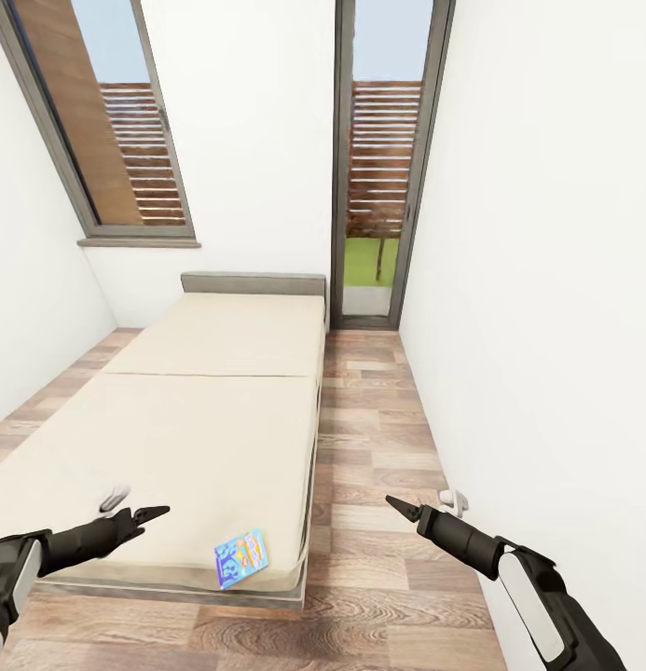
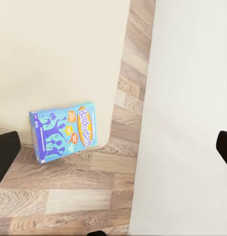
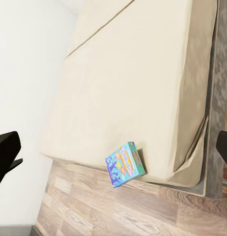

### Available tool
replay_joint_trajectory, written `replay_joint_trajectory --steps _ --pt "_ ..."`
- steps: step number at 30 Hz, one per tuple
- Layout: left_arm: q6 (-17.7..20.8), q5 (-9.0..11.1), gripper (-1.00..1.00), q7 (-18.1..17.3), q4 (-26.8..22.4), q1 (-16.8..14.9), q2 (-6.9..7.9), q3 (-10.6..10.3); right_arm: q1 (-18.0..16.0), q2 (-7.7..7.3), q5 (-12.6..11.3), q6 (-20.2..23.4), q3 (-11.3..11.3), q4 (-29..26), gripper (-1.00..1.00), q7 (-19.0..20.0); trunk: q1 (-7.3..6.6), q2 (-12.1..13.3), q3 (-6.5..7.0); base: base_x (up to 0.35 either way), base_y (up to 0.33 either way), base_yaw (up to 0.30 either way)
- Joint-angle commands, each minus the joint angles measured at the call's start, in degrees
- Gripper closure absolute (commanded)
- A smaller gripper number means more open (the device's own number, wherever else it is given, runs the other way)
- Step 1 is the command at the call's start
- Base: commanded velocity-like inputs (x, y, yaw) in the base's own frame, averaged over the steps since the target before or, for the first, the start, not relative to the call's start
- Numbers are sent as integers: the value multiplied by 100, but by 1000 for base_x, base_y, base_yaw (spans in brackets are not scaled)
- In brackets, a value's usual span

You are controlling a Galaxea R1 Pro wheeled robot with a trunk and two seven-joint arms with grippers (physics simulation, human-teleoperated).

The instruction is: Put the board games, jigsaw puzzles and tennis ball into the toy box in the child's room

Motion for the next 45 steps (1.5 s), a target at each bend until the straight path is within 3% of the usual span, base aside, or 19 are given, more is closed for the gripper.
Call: replay_joint_trajectory --steps 1,11,45 --pt "86 -30 -100 -80 -3 -6 4 27 -4 0 -35 45 -7 -2 -100 4 23 -46 -25 0 0 0" --pt "172 -30 -100 -400 -3 -7 28 29 -4 1 -35 52 -7 5 -100 4 243 -447 -204 0 0 0" --pt "160 -38 -100 -436 -2 -7 25 28 -4 1 -44 54 -7 60 -100 -2 990 -1811 -815 0 0 0"
